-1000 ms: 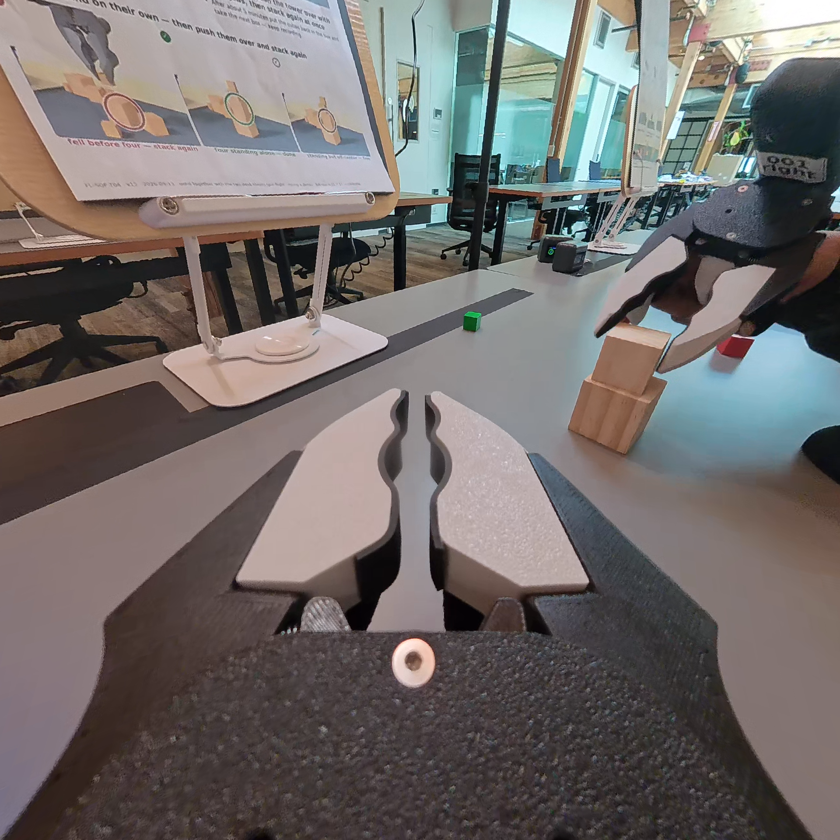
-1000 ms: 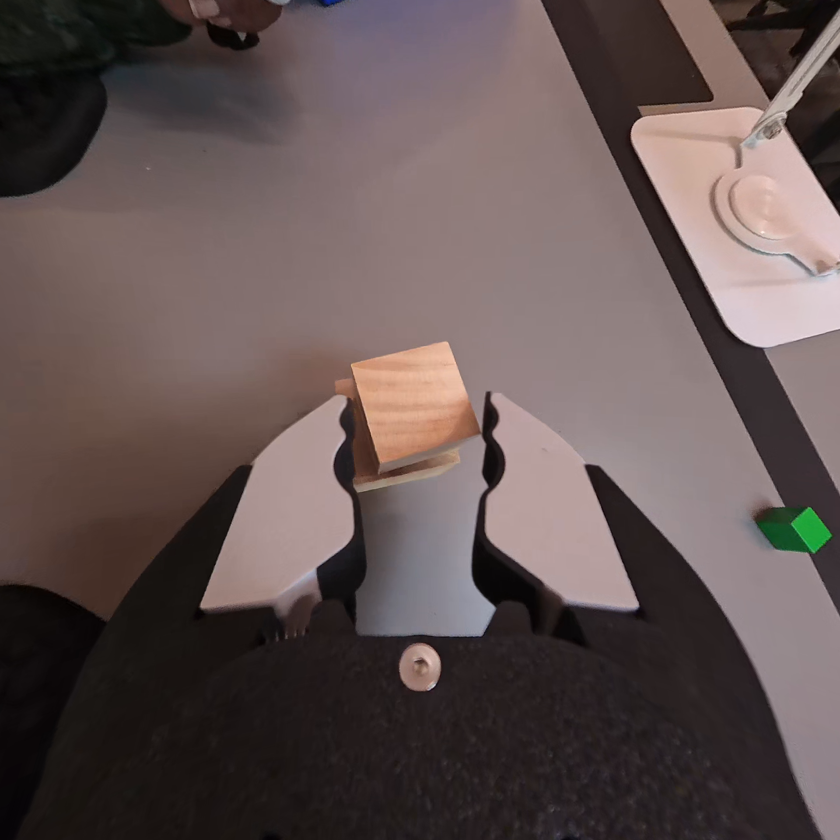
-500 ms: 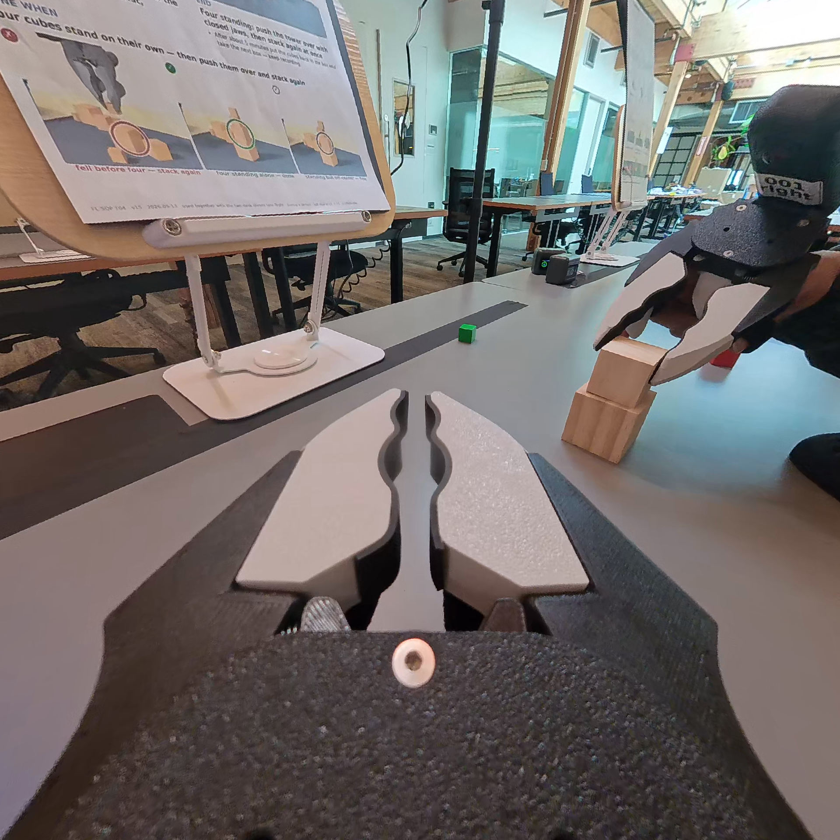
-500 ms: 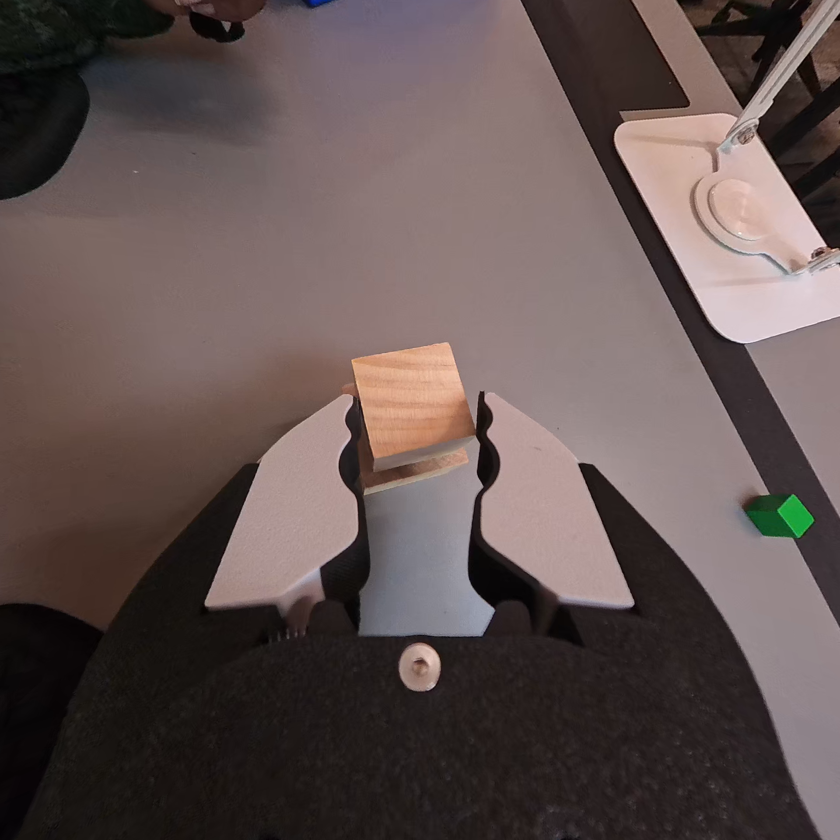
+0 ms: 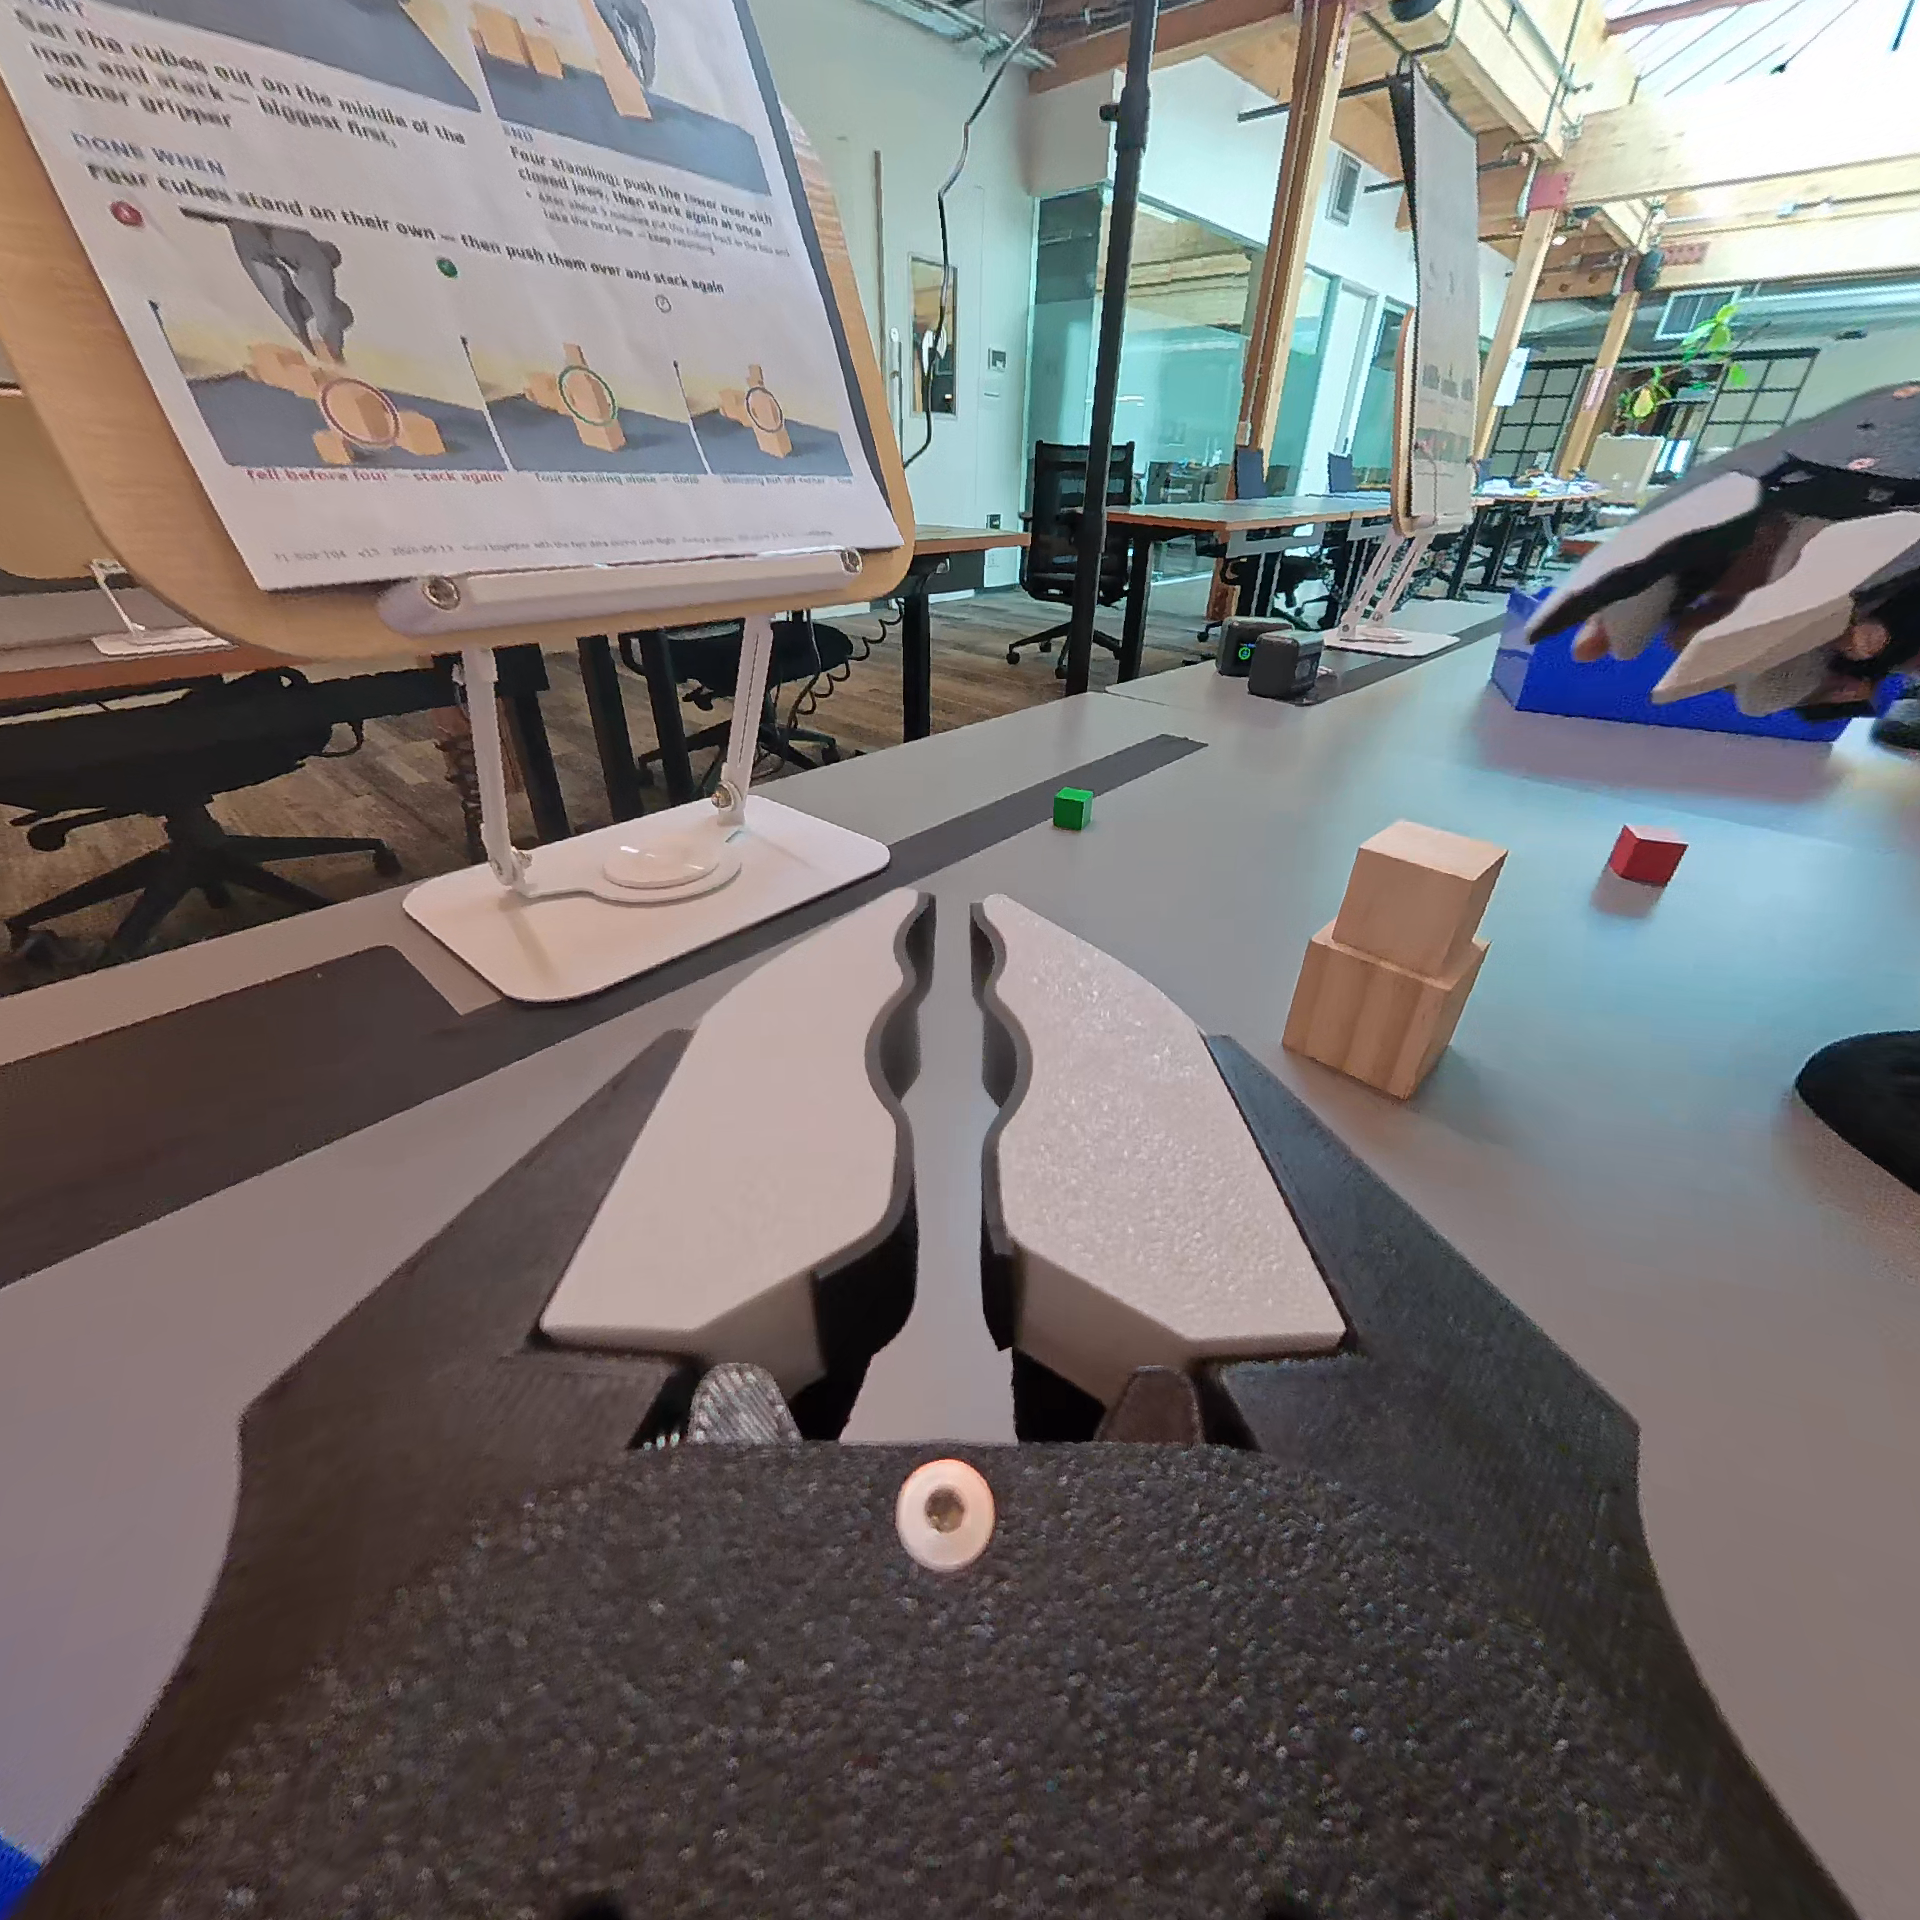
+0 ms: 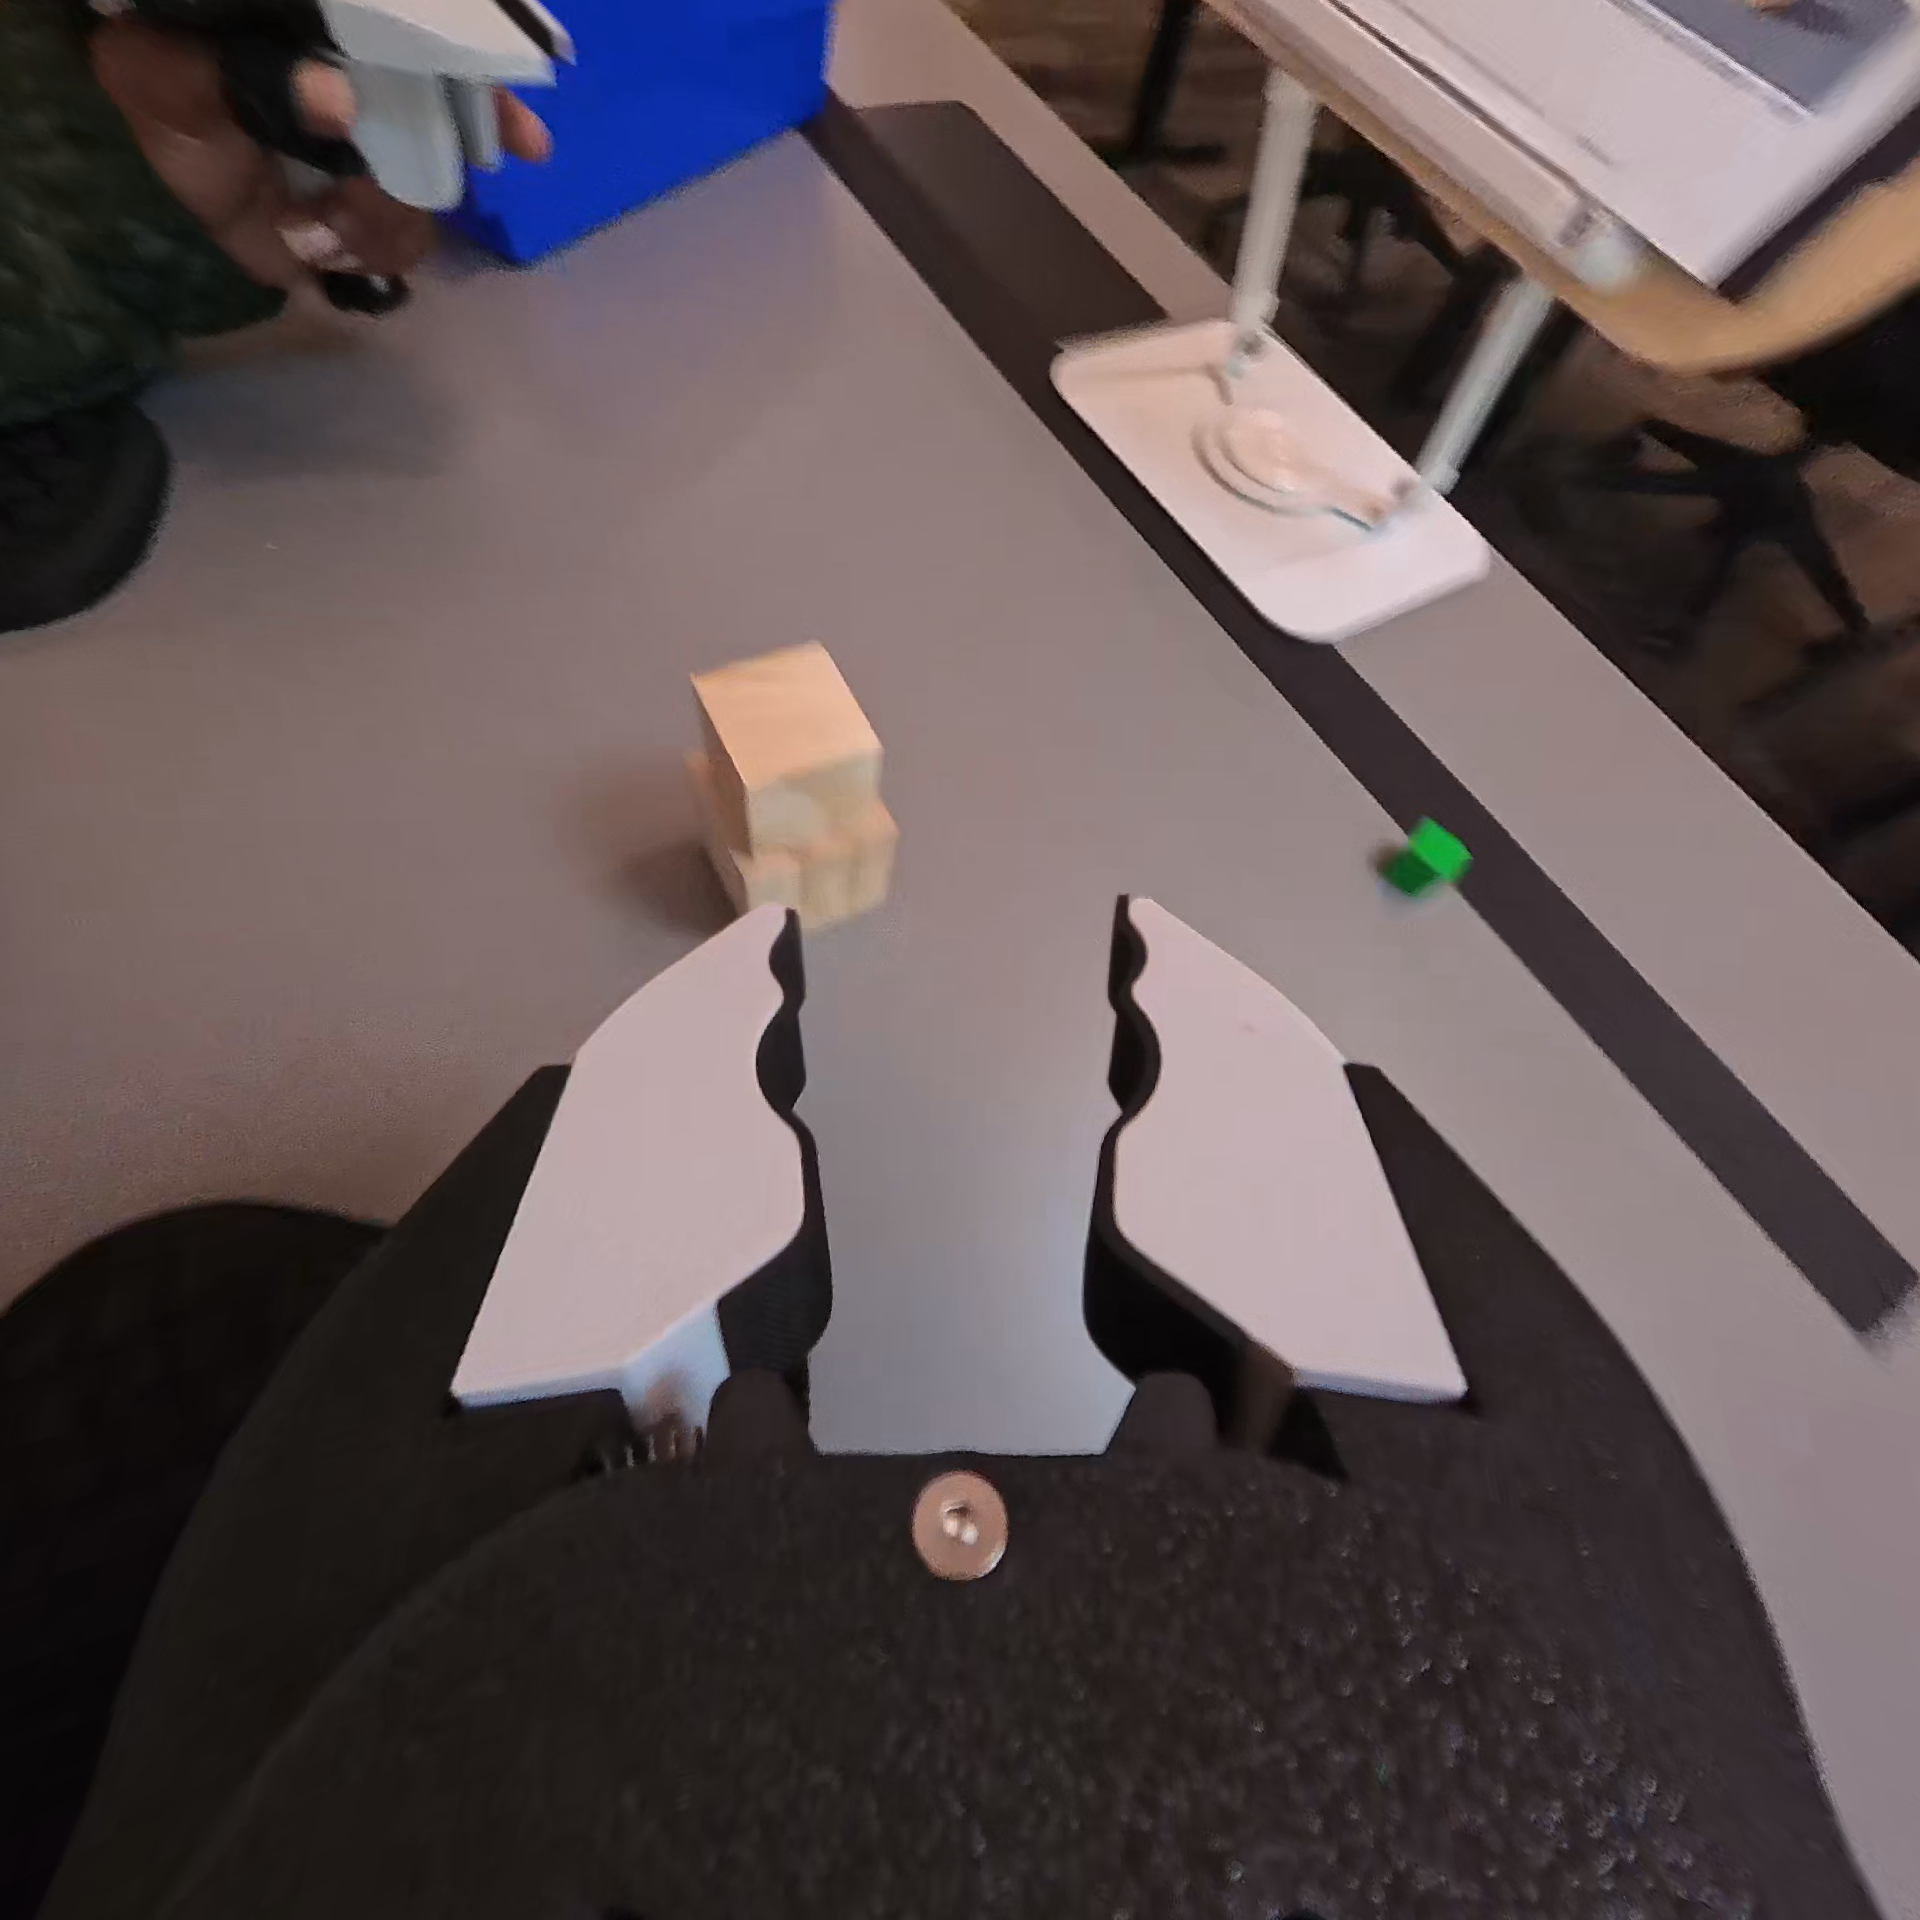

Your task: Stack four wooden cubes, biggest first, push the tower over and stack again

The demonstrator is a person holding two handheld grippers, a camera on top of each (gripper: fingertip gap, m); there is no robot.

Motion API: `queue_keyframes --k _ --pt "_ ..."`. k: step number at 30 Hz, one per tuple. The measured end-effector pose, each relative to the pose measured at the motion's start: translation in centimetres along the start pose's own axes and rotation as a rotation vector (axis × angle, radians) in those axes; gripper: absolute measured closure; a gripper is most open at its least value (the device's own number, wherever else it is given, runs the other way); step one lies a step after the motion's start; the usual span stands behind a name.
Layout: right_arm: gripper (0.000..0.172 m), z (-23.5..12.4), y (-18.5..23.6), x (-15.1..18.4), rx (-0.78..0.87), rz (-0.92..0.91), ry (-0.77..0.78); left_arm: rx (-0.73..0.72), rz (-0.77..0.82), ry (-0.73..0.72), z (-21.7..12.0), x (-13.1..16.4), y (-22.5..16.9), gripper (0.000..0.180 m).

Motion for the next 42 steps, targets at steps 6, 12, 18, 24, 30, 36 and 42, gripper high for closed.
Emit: queue_keyframes --k 6,12,18,24,30,36,42 --pt "0.120 -7.6 -1.3 8.7 0.281 0.222 0.152 -0.033 0.028 -0.061 -0.5 -0.8 -0.3 0.180" --pt "0.107 -8.0 -0.6 15.5 0.410 0.338 0.293 -0.025 0.019 -0.047 -0.4 -0.4 -0.4 0.180" --pt "0.115 -6.6 -2.2 17.3 0.458 0.390 0.309 0.014 0.024 -0.008 0.1 0.3 -0.7 0.180" --pt "0.144 -6.0 -2.2 13.5 0.376 0.329 0.183 0.027 0.021 -0.001 0.2 0.5 -0.8 0.180" --pt "0.143 -3.3 -0.2 2.7 0.130 0.123 -0.027 0.038 0.019 0.007 0.3 0.7 -0.7 0.179" --pt "0.143 3.0 1.5 -4.1 -0.096 -0.071 0.013 0.051 0.017 0.007 0.3 0.7 -0.8 0.179" --pt "0.143 8.1 2.0 -5.6 -0.267 -0.207 0.158 0.063 0.006 -0.002 0.2 0.6 -0.6 0.178"
Point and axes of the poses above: each gripper's, where its closed fingertips meet, z out along the fingers, x out of its underside, y = z × x across the jaws, the point moved 10 cm from there along -z, back along the fingers, and after that the axes turned 4 degrees about z, right-handed, at the moved point
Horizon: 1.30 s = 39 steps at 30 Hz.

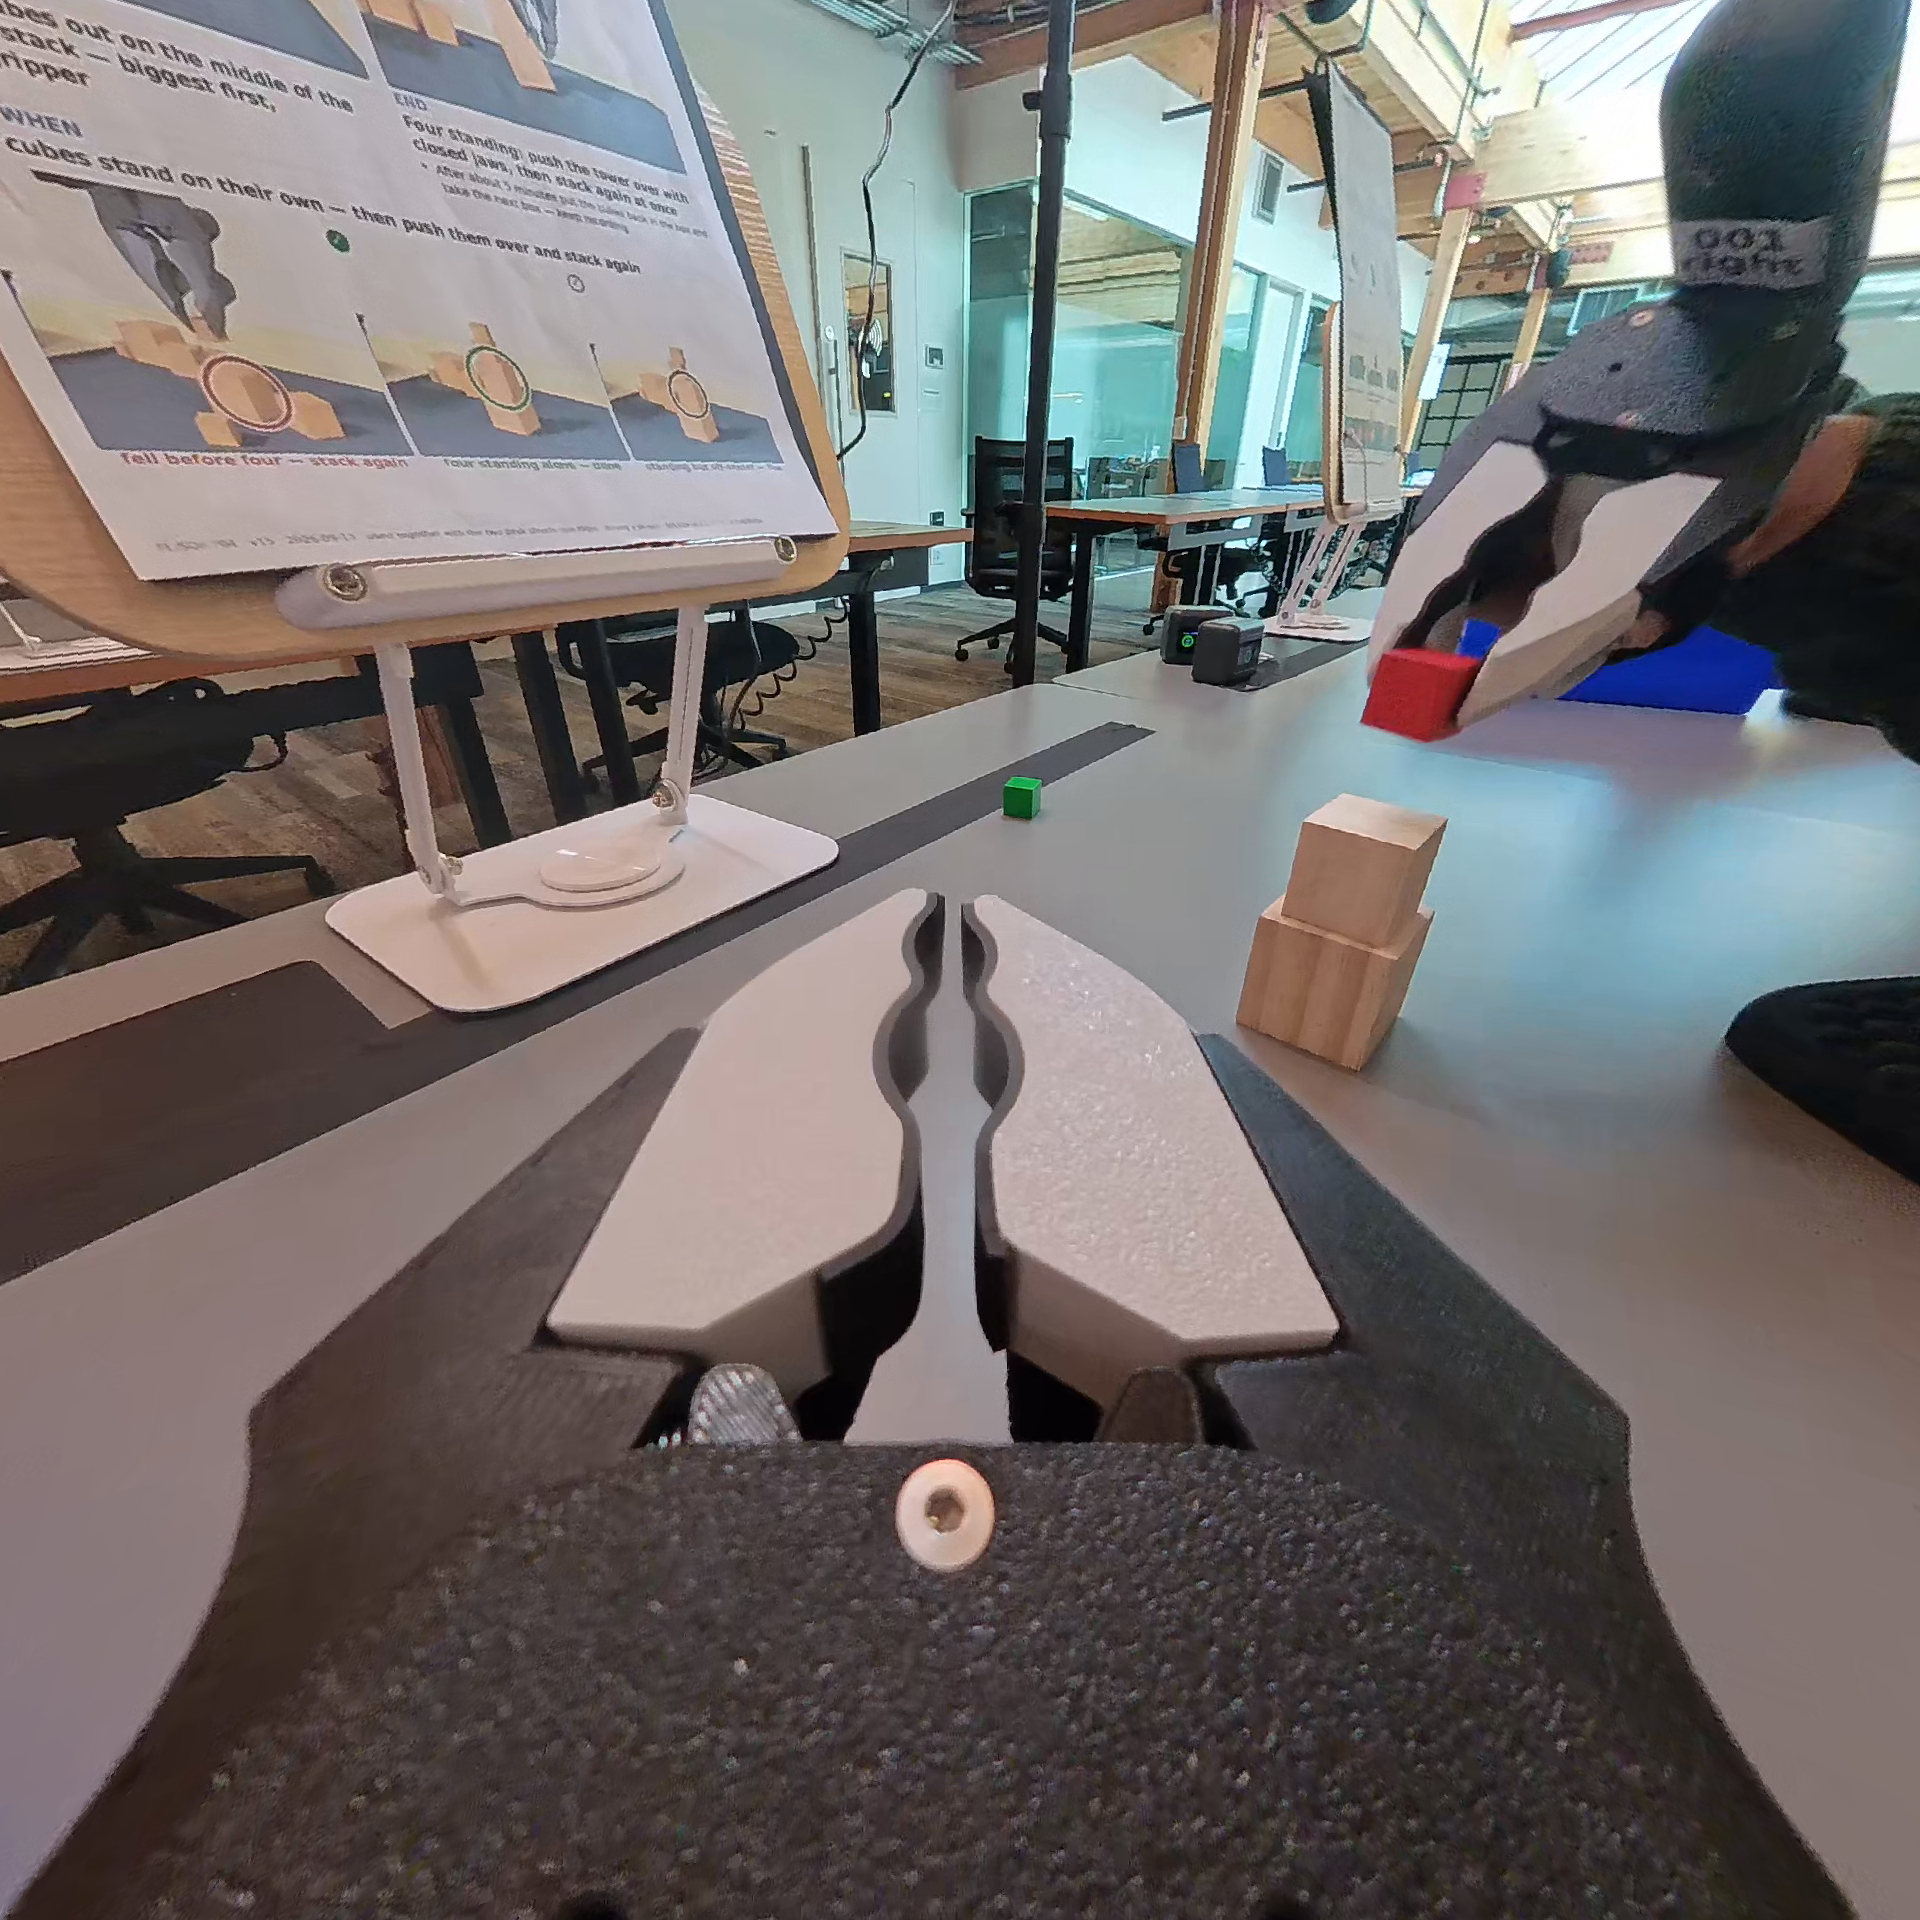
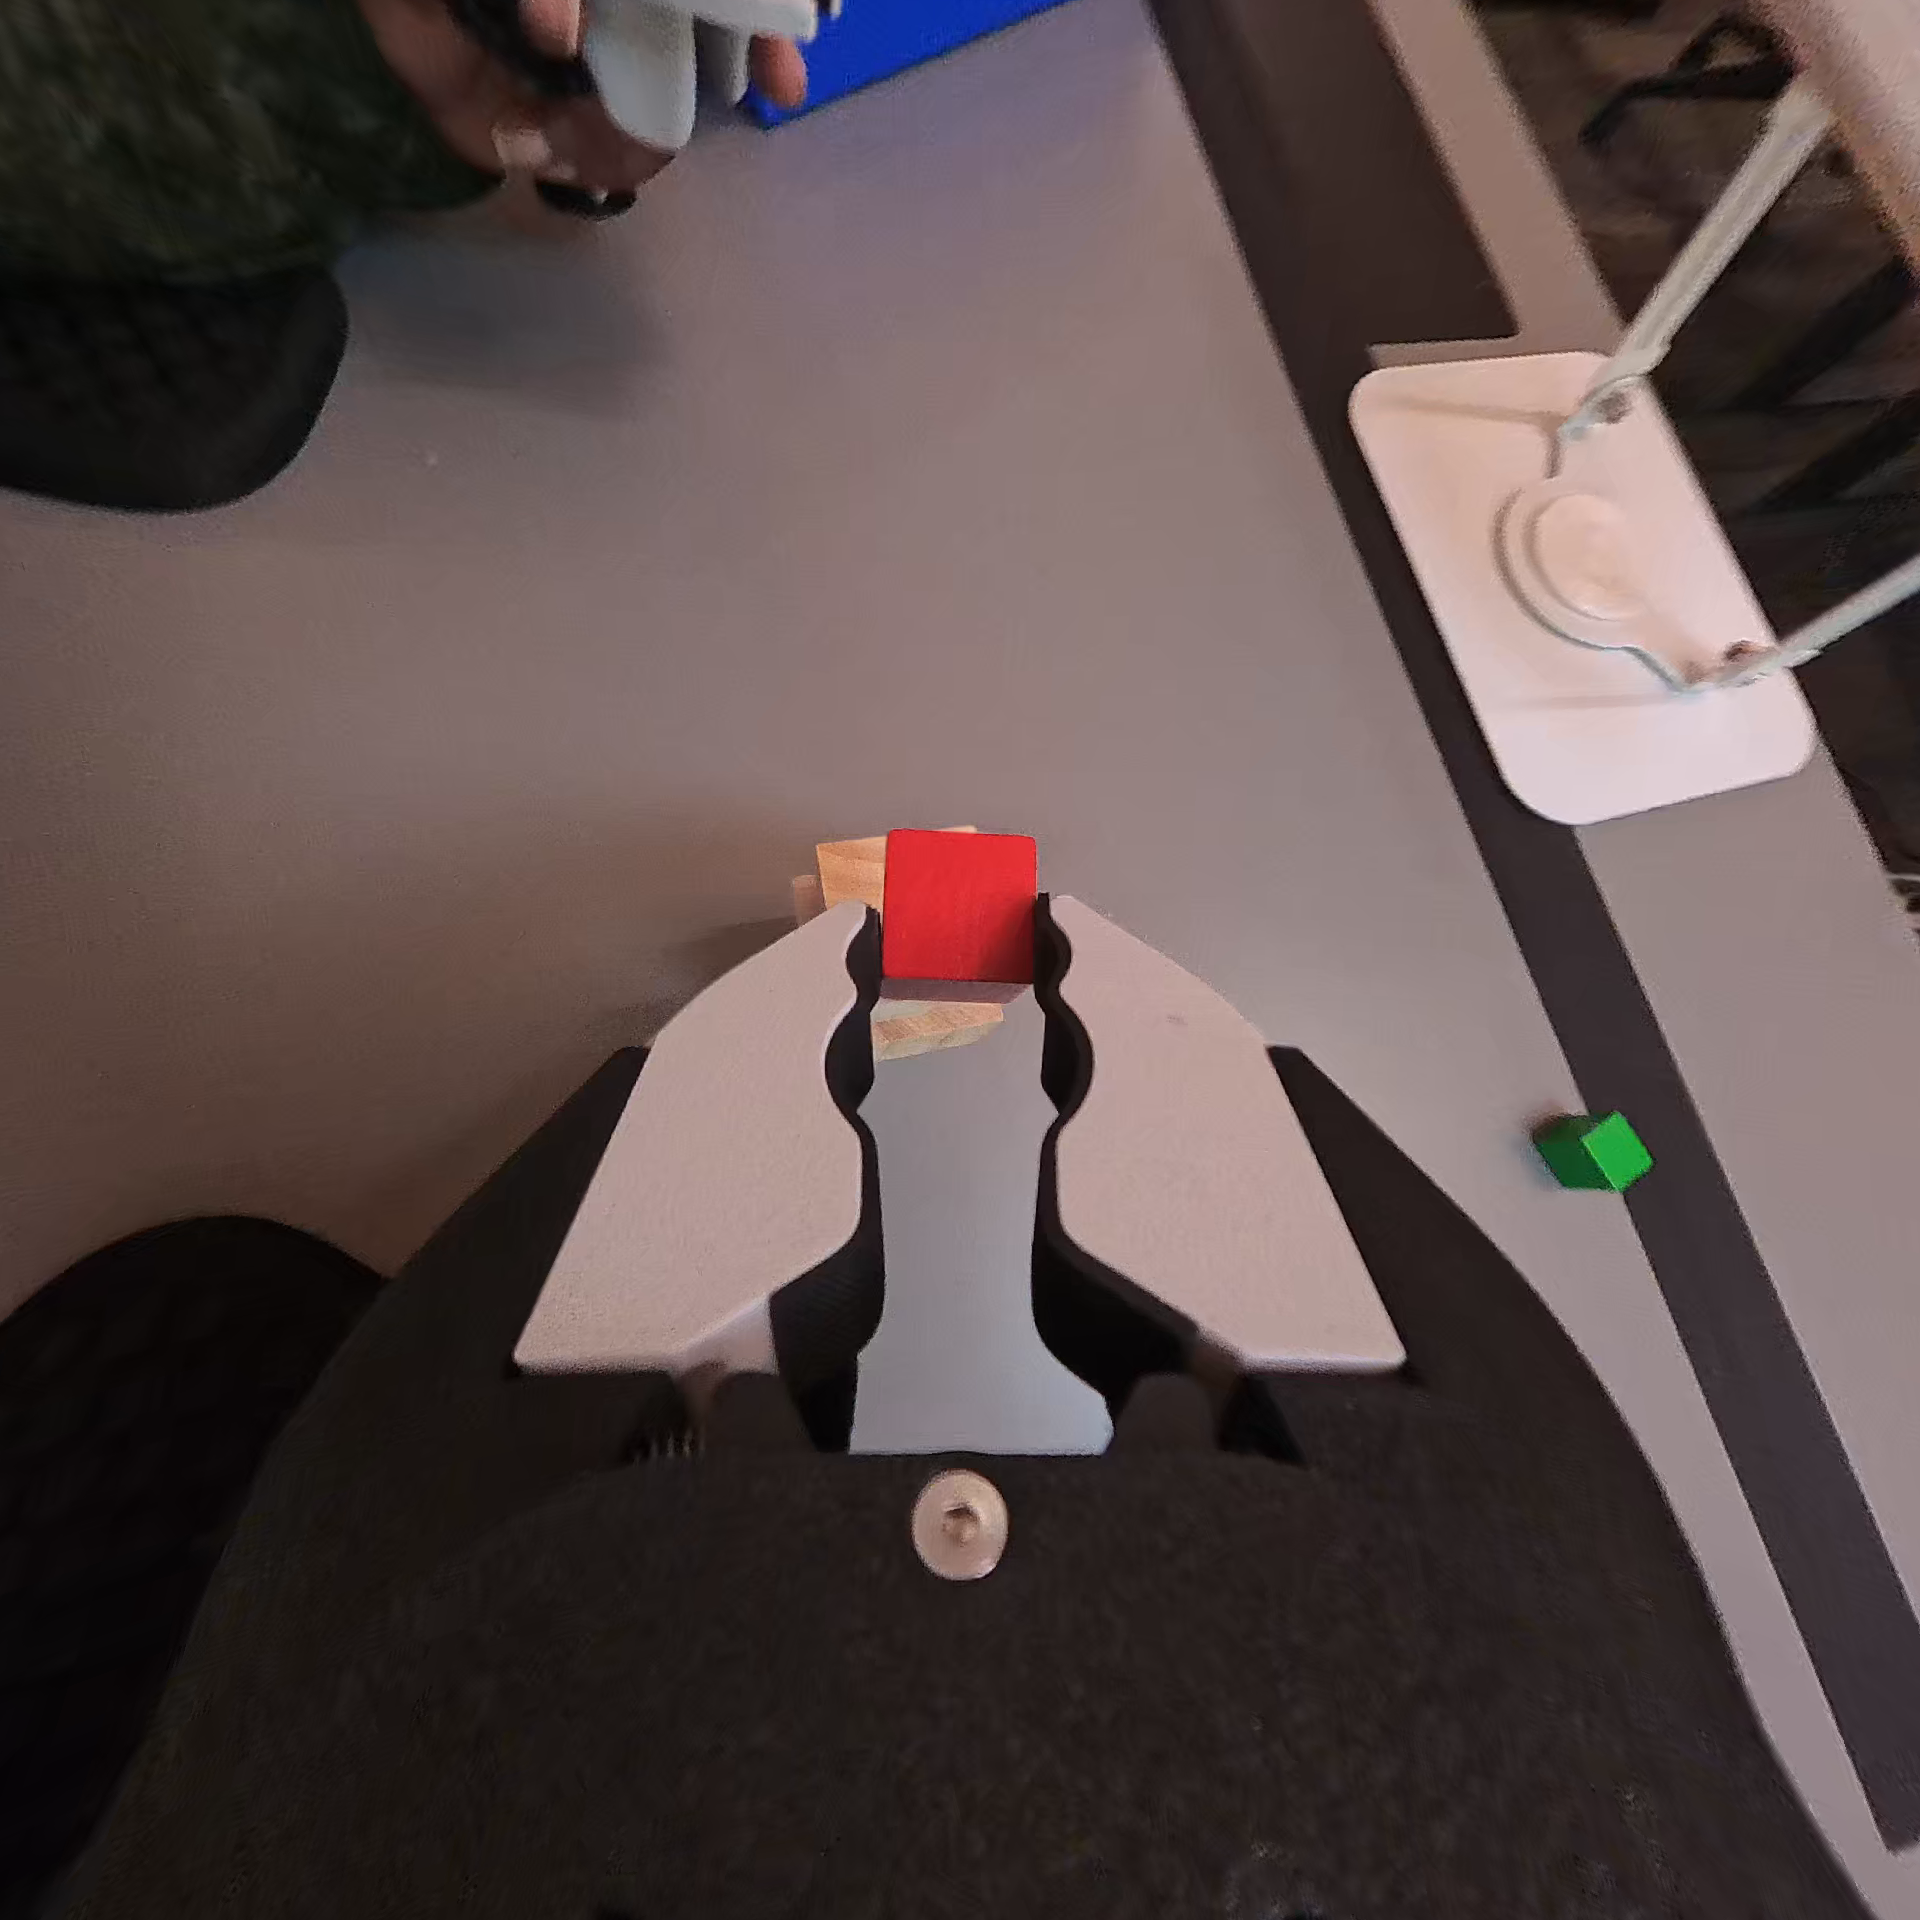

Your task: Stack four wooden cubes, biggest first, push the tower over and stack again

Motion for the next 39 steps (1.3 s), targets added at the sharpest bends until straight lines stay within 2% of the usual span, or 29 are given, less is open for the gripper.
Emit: queue_keyframes --k 6,13,35,39 --pt "0.143 2.1 -0.5 -0.1 -0.111 -0.035 0.043 0.002 -0.003 -0.009 -0.1 -0.2 0.1 0.177" --pt "0.143 2.8 -0.7 0.2 -0.175 -0.045 0.045 0.004 -0.007 -0.002 -0.1 0.0 0.2 0.177" --pt "0.143 3.2 -0.8 0.5 -0.178 -0.089 0.052 0.000 -0.014 0.007 -0.1 0.2 0.4 0.177" --pt "0.132 3.0 -0.8 0.4 -0.173 -0.082 0.041 -0.001 -0.014 0.007 -0.1 0.2 0.4 0.176"
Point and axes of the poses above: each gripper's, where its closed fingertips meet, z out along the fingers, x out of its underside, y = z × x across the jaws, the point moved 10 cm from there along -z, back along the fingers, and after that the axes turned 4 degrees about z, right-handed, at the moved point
